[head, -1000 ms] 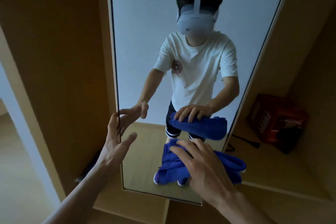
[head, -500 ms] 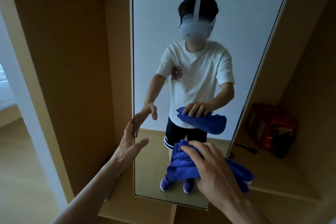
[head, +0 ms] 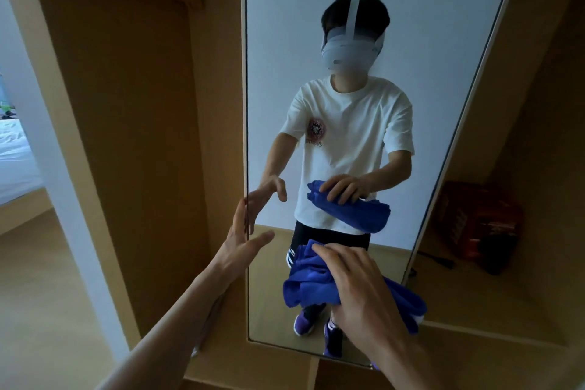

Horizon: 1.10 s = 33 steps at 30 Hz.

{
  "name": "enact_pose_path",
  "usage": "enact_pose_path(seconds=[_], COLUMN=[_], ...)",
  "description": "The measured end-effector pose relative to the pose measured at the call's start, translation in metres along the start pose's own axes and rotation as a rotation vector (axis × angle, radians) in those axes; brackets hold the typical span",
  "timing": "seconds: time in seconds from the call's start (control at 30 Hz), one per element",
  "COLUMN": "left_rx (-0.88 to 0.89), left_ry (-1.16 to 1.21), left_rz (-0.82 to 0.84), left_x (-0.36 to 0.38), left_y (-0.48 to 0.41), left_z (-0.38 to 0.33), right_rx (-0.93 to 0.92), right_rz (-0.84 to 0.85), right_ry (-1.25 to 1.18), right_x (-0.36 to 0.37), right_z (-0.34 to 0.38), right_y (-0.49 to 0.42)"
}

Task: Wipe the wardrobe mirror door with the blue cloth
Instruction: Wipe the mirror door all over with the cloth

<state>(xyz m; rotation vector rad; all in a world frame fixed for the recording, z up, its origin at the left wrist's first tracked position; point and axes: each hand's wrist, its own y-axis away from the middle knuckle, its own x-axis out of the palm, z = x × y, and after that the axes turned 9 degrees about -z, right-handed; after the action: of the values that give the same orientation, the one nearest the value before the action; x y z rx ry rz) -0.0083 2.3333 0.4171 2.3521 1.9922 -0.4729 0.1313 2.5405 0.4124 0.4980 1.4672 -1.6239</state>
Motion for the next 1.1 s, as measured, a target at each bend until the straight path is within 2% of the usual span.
enact_pose_path(seconds=[0.13,0.27,0.4,0.6,0.9,1.1], left_rx=[-0.009,-0.022,-0.056,0.097,0.159,0.224], left_ry=[0.024,0.024,-0.084,-0.049,-0.019,-0.017], left_rz=[-0.059,-0.095,-0.23,-0.332,-0.37,-0.416], left_x=[0.005,0.011,0.021,0.03,0.02,0.014], left_y=[-0.002,-0.005,-0.003,-0.008,-0.01,-0.023], left_z=[0.004,0.003,0.0,-0.033,-0.059,-0.089], right_rx=[-0.034,-0.067,-0.108,-0.202,-0.328,-0.324], right_rz=[0.022,-0.036,-0.075,-0.112,-0.196,-0.18], right_ry=[-0.015,0.014,0.037,0.058,0.132,0.165], right_x=[0.015,0.006,-0.012,-0.04,-0.052,-0.07], right_z=[0.002,-0.003,-0.012,-0.028,-0.031,-0.027], right_y=[0.003,-0.013,-0.028,-0.048,-0.072,-0.097])
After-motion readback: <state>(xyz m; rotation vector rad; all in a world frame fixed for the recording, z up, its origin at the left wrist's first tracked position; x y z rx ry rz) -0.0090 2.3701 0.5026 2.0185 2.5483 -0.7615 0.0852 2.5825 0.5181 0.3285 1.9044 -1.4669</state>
